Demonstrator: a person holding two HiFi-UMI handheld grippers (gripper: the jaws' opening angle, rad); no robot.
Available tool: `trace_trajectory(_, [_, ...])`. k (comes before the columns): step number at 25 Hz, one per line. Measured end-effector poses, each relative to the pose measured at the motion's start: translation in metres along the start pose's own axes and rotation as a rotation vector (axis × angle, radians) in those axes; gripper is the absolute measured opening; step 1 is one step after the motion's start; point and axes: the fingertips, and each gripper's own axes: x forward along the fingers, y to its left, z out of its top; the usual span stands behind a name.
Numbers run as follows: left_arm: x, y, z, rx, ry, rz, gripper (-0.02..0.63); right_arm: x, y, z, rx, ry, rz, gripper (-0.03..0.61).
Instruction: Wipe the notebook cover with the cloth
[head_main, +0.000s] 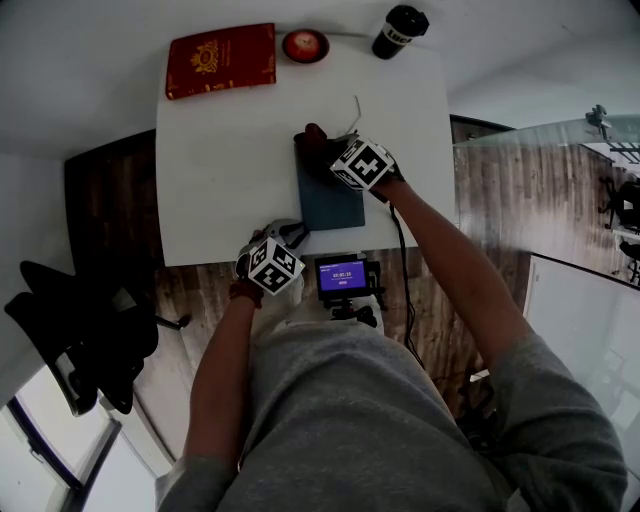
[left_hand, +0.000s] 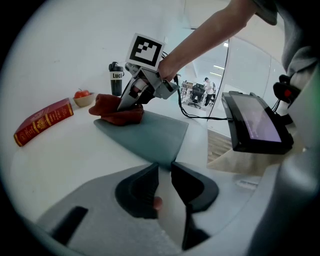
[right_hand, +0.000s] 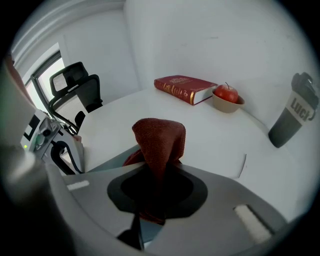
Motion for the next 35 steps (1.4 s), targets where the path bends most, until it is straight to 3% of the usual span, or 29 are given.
trace_trajectory(35, [0.001, 0.002, -0.001, 0.003, -0.001, 0.001, 0.091, -0.007, 0.038, -0.026, 0.040, 0.014, 0.019, 0.075])
